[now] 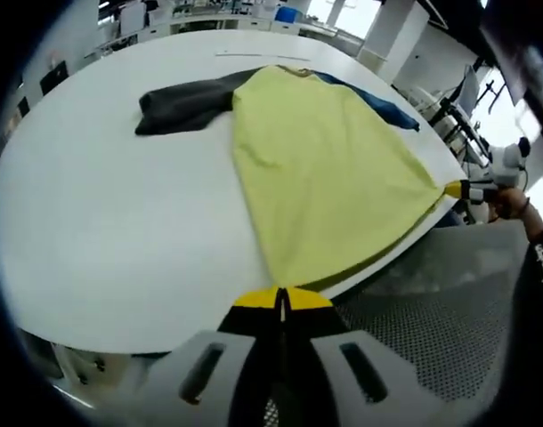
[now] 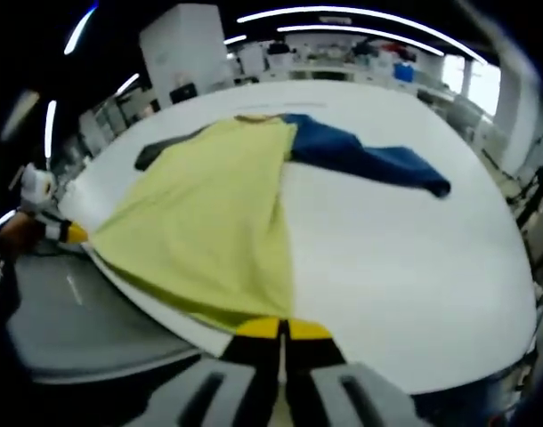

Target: Fold the garment on the visible template until the final outline fits inside the template.

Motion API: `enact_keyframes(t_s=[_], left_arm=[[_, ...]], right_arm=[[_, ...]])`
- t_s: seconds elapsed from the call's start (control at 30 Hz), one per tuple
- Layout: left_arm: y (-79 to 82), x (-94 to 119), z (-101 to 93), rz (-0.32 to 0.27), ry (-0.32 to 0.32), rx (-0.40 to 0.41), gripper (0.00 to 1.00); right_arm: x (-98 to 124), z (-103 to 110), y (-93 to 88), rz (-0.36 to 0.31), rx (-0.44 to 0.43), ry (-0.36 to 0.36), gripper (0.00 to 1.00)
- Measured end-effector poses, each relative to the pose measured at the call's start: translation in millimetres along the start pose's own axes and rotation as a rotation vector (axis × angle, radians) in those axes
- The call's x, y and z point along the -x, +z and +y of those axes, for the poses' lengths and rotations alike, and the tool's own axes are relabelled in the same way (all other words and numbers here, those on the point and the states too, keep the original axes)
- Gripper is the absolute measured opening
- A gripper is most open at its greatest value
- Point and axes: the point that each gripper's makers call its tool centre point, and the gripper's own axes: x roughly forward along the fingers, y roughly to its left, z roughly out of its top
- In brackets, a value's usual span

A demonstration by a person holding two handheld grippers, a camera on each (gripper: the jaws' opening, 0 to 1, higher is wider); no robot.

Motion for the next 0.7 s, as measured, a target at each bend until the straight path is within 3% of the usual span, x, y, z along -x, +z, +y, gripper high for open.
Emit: enact_keyframes(t_s=[0.1,0.23,0.47,0.7], left_arm=[[6.9,1.8,-2.7,-0.026,-0.014,-0.035,0.00],[16.5,4.9,-5.5,-0.057,-0.026,-0.069,0.02],[42.0,11.1,0.6,-0.133,-0.036,-0.107,0.31],[73.3,14.2,13.0,-0.220,-0.059,-0.132,0.51]], right_arm=[[0.1,1.1,9.2,-0.045,-0.049,0.004,0.00],[2.8,1.4,21.8,-0.081,-0.057,0.006,0.23],[5.2,12.1,43.6,-0.125,-0.069,0.080,0.49],[2.7,24.0,69.7,-0.151,0.009,0.141,0.76]])
